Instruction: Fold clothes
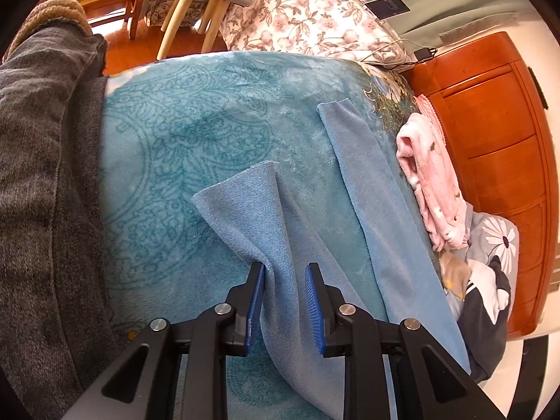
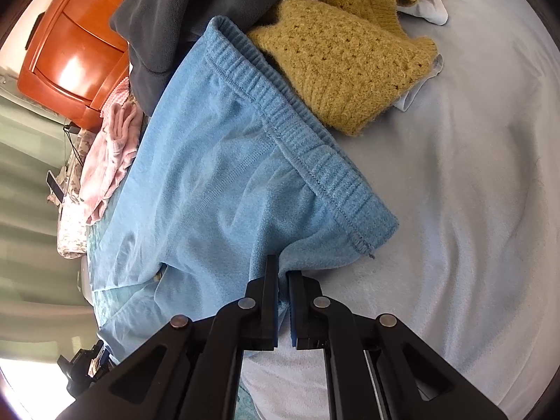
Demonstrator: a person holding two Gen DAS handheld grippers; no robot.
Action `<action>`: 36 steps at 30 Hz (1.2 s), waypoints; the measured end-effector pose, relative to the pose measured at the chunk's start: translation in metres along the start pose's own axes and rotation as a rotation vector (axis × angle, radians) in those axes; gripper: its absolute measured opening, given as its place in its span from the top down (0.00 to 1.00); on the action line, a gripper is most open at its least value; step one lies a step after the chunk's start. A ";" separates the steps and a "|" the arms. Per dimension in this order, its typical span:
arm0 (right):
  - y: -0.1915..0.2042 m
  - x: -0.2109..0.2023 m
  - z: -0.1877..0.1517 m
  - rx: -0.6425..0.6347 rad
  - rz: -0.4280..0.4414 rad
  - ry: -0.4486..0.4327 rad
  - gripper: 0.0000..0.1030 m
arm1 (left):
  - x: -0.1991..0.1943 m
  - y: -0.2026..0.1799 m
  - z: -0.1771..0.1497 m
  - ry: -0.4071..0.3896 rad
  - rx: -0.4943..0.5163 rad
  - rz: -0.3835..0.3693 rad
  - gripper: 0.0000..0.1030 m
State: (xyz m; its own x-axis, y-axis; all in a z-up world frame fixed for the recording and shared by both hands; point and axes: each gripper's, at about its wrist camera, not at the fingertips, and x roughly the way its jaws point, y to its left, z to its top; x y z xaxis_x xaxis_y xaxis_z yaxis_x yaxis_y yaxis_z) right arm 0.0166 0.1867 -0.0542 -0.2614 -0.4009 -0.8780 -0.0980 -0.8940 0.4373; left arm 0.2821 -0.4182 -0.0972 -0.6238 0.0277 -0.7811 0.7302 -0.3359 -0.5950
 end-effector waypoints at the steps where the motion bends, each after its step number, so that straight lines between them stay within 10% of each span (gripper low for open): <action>1: 0.000 0.000 0.000 -0.001 0.000 0.000 0.96 | 0.000 0.000 0.000 -0.001 0.003 0.002 0.76; 4: 0.001 -0.002 -0.002 -0.001 -0.001 -0.001 0.96 | -0.001 0.001 0.000 -0.006 -0.001 0.001 0.95; 15: 0.018 -0.053 0.007 0.002 0.193 -0.066 0.98 | -0.026 -0.003 0.016 -0.062 -0.064 -0.052 0.98; 25: 0.063 -0.063 0.088 0.012 0.304 -0.173 0.98 | 0.006 -0.082 0.104 -0.011 0.000 0.010 0.98; 29: 0.079 -0.044 0.120 0.005 0.241 -0.207 0.98 | 0.052 -0.122 0.143 -0.011 0.122 0.134 0.97; 36: 0.084 -0.011 0.141 0.040 0.144 -0.178 0.98 | 0.096 -0.122 0.166 0.033 0.143 0.094 0.97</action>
State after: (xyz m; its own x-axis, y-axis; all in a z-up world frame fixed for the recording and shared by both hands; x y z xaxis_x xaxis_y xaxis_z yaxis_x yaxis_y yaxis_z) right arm -0.1243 0.1445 0.0193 -0.4403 -0.4787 -0.7596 -0.0849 -0.8201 0.5660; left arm 0.0864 -0.5310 -0.0679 -0.5435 0.0205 -0.8392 0.7363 -0.4685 -0.4883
